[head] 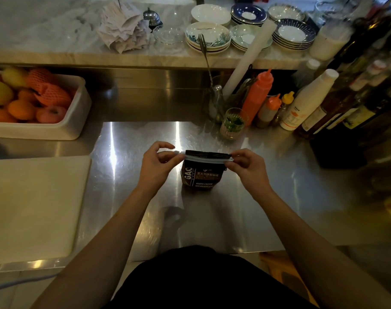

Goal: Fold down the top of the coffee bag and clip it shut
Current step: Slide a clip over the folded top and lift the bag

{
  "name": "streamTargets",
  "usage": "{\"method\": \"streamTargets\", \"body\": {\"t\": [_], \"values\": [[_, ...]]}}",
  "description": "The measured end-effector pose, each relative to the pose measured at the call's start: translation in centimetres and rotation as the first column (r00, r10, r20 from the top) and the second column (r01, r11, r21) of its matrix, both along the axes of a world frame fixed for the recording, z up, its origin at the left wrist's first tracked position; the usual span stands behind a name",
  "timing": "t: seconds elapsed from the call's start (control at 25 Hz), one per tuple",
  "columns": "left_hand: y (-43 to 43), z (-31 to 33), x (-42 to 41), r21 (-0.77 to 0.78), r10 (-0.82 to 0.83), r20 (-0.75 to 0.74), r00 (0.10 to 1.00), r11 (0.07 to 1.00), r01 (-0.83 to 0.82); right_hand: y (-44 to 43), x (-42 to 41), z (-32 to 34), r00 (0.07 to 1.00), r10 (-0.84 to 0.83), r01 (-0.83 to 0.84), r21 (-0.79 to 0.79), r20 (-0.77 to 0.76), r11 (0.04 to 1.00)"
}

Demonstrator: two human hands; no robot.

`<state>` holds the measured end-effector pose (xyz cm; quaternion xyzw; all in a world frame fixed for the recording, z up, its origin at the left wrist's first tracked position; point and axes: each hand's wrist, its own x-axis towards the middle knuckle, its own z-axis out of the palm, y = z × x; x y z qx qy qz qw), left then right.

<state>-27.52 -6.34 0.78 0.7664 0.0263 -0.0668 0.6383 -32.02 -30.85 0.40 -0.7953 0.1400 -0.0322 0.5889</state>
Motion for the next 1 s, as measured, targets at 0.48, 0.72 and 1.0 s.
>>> {"method": "streamTargets", "body": {"t": [0.48, 0.72, 1.0], "values": [[-12.7, 2.5, 2.6, -0.125, -0.051, 0.016, 0.999, 0.991, 0.053, -10.4, 0.0, 3.5, 0.971, -0.223, 0.216, 0.078, 0.091, 0.973], [-19.1, 3.2, 3.9, -0.196, -0.052, 0.031, 0.998, 0.979, 0.057, -16.6, 0.9, 3.9, 0.968, -0.211, 0.209, 0.030, 0.138, 0.977], [-25.1, 2.2, 5.8, -0.272, 0.005, -0.093, 0.996, 0.962, -0.030, -21.8, 3.7, 3.8, 0.959, -0.251, 0.235, 0.130, 0.130, 0.963]]}}
